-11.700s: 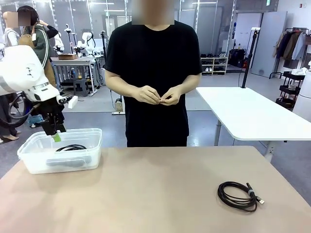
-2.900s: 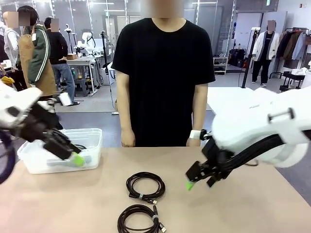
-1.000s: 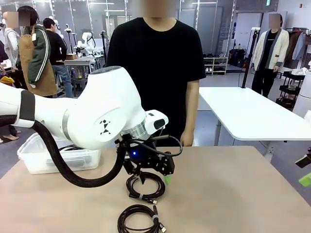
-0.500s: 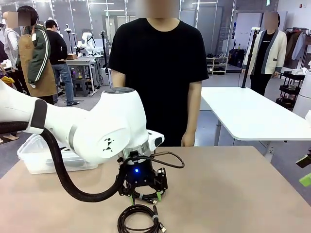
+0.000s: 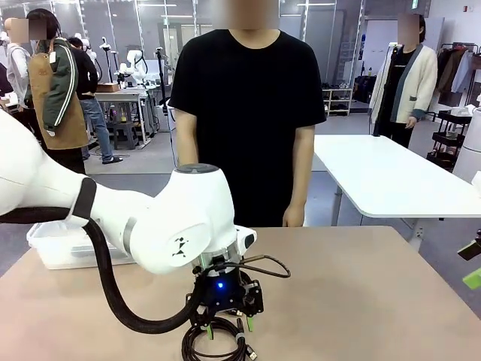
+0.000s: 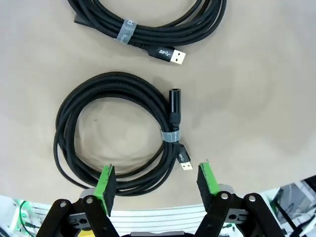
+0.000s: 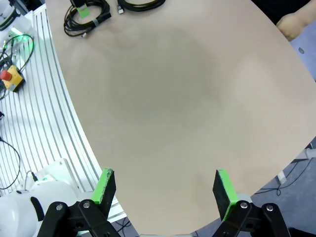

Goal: Organize and store the cables.
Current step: Place the USB Extension Cable into the Organizing box.

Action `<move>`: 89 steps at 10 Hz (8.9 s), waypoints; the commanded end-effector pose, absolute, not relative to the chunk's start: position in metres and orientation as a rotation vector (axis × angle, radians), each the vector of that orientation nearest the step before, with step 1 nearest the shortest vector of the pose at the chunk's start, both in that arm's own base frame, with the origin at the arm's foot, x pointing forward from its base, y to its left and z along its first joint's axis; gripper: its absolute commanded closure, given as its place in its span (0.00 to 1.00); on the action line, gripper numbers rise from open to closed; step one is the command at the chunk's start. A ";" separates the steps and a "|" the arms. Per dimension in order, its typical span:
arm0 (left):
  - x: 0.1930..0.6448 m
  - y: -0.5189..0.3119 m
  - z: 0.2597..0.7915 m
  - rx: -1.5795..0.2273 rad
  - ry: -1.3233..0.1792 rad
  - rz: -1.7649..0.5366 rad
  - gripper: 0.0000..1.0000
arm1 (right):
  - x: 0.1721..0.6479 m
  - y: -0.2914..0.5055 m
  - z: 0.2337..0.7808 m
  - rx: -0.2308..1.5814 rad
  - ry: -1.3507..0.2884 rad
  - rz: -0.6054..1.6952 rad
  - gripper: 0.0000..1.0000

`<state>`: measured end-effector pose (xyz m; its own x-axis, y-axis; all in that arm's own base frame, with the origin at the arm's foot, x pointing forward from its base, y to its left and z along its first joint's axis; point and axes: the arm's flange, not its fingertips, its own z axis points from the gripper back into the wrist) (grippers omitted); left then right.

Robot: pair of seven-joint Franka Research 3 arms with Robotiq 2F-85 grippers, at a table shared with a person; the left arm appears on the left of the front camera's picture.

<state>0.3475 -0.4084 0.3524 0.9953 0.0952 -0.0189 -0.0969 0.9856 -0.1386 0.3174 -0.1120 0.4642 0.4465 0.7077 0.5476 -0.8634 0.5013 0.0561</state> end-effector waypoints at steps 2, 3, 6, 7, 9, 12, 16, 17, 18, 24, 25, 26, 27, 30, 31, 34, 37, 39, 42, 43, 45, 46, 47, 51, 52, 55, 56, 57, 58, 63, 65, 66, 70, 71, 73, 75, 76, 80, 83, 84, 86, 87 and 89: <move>0.361 -0.429 0.327 -0.118 -0.037 0.104 0.16 | 0.319 -0.110 0.466 0.354 -0.497 0.976 0.00; 0.363 -0.431 0.319 -0.125 -0.030 0.110 0.16 | 0.319 -0.110 0.466 0.354 -0.497 0.976 0.00; 0.365 -0.440 0.311 -0.130 -0.073 0.073 0.00 | 0.319 -0.110 0.466 0.354 -0.497 0.976 0.00; 0.365 -0.442 0.310 -0.130 -0.066 0.074 0.00 | 0.319 -0.110 0.466 0.354 -0.497 0.976 0.00; 0.365 -0.444 0.312 -0.114 -0.059 0.078 0.00 | 0.319 -0.110 0.466 0.354 -0.497 0.976 0.00; 0.367 -0.450 0.314 -0.067 -0.054 0.062 0.92 | 0.319 -0.110 0.466 0.354 -0.497 0.976 0.00; 0.373 -0.455 0.311 -0.026 -0.025 0.070 0.97 | 0.319 -0.110 0.466 0.354 -0.497 0.976 0.00; 0.373 -0.455 0.312 -0.027 -0.026 0.070 1.00 | 0.319 -0.110 0.466 0.354 -0.497 0.976 0.00; 0.373 -0.455 0.314 -0.024 -0.031 0.070 1.00 | 0.319 -0.110 0.466 0.354 -0.497 0.976 0.00; 0.340 -0.437 0.418 0.018 -0.096 0.049 0.91 | 0.319 -0.110 0.466 0.354 -0.497 0.976 0.00; 0.336 -0.431 0.437 0.005 -0.115 0.027 0.91 | 0.319 -0.110 0.466 0.354 -0.497 0.976 0.00; 0.334 -0.426 0.446 0.011 -0.130 0.031 0.91 | 0.319 -0.110 0.466 0.354 -0.497 0.976 0.00; 0.331 -0.424 0.451 -0.002 -0.146 0.029 0.91 | 0.319 -0.110 0.466 0.354 -0.497 0.976 0.00; 0.329 -0.427 0.463 -0.020 -0.138 0.034 0.91 | 0.319 -0.110 0.466 0.354 -0.497 0.976 0.00; 0.329 -0.427 0.463 -0.020 -0.138 0.034 0.91 | 0.319 -0.110 0.466 0.354 -0.497 0.976 0.00; 0.328 -0.427 0.460 -0.019 -0.139 0.034 0.85 | 0.319 -0.110 0.466 0.354 -0.497 0.976 0.00; 0.375 -0.332 0.501 -0.050 -0.148 0.066 0.85 | 0.319 -0.110 0.466 0.354 -0.497 0.976 0.00; 0.408 -0.270 0.522 -0.025 -0.146 0.031 0.85 | 0.319 -0.110 0.466 0.354 -0.497 0.976 0.00; 0.495 -0.164 0.516 0.014 -0.242 0.018 0.85 | 0.319 -0.110 0.466 0.354 -0.497 0.976 0.00; 0.529 -0.138 0.510 -0.022 -0.231 0.024 0.85 | 0.319 -0.110 0.466 0.354 -0.497 0.976 0.00; 0.591 -0.098 0.498 -0.046 -0.288 0.004 0.85 | 0.319 -0.110 0.466 0.354 -0.497 0.976 0.00; 0.613 -0.085 0.495 -0.060 -0.293 -0.001 0.85 | 0.319 -0.110 0.466 0.354 -0.497 0.976 0.00; 0.632 -0.076 0.489 -0.078 -0.285 0.028 0.85 | 0.319 -0.110 0.466 0.354 -0.497 0.976 0.00; 0.675 -0.059 0.441 -0.092 -0.242 0.117 0.85 | 0.319 -0.110 0.466 0.354 -0.497 0.976 0.00; 0.679 -0.055 0.431 -0.088 -0.238 0.154 0.85 | 0.319 -0.110 0.466 0.354 -0.497 0.976 0.00; 0.674 -0.050 0.425 -0.082 -0.224 0.169 0.29 | 0.319 -0.110 0.466 0.354 -0.497 0.976 0.00; 0.670 -0.052 0.427 -0.089 -0.223 0.163 0.06 | 0.319 -0.110 0.466 0.354 -0.497 0.976 0.00; 0.666 -0.053 0.430 -0.082 -0.237 0.162 0.00 | 0.319 -0.110 0.466 0.354 -0.497 0.976 0.00; 0.662 -0.051 0.432 -0.073 -0.249 0.181 0.22 | 0.319 -0.110 0.466 0.354 -0.497 0.976 0.00; 0.659 -0.048 0.442 -0.079 -0.254 0.196 0.00 | 0.319 -0.110 0.466 0.354 -0.497 0.976 0.00; 0.659 -0.048 0.442 -0.079 -0.254 0.196 0.00 | 0.319 -0.110 0.466 0.354 -0.497 0.976 0.00; 0.659 -0.048 0.442 -0.079 -0.254 0.196 0.00 | 0.319 -0.110 0.466 0.354 -0.497 0.976 0.00; 0.659 -0.048 0.442 -0.079 -0.254 0.196 0.00 | 0.319 -0.110 0.466 0.354 -0.497 0.976 0.00; 0.659 -0.048 0.442 -0.079 -0.254 0.196 0.00 | 0.319 -0.110 0.466 0.354 -0.497 0.976 0.00; 0.659 -0.048 0.442 -0.079 -0.254 0.196 0.00 | 0.319 -0.110 0.466 0.354 -0.497 0.976 0.00; 0.655 -0.048 0.441 -0.079 -0.259 0.205 0.01 | 0.319 -0.110 0.466 0.354 -0.497 0.976 0.00; 0.641 -0.053 0.458 -0.097 -0.299 0.133 0.00 | 0.319 -0.110 0.466 0.354 -0.497 0.976 0.00; 0.512 -0.077 0.525 -0.150 -0.386 -0.361 0.00 | 0.319 -0.110 0.466 0.354 -0.497 0.976 0.00; 0.399 -0.108 0.526 -0.133 -0.538 -0.864 0.00 | 0.319 -0.110 0.466 0.354 -0.497 0.976 0.00; 0.374 -0.121 0.516 -0.121 -0.554 -0.973 0.00 | 0.319 -0.110 0.466 0.354 -0.497 0.976 0.00; 0.332 -0.141 0.508 -0.119 -0.582 -1.063 0.00 | 0.319 -0.110 0.466 0.354 -0.497 0.976 0.00; 0.328 -0.145 0.506 -0.146 -0.566 -1.019 0.00 | 0.319 -0.110 0.466 0.354 -0.497 0.976 0.00; 0.331 -0.154 0.515 -0.097 -0.548 -1.065 0.00 | 0.319 -0.110 0.466 0.354 -0.497 0.976 0.00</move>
<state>0.3309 -0.1558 0.5162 0.3920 -0.7811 0.4860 0.8409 0.5185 0.1551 0.3175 -0.1114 0.4650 0.4511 0.7056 0.5465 -0.8602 0.5069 0.0554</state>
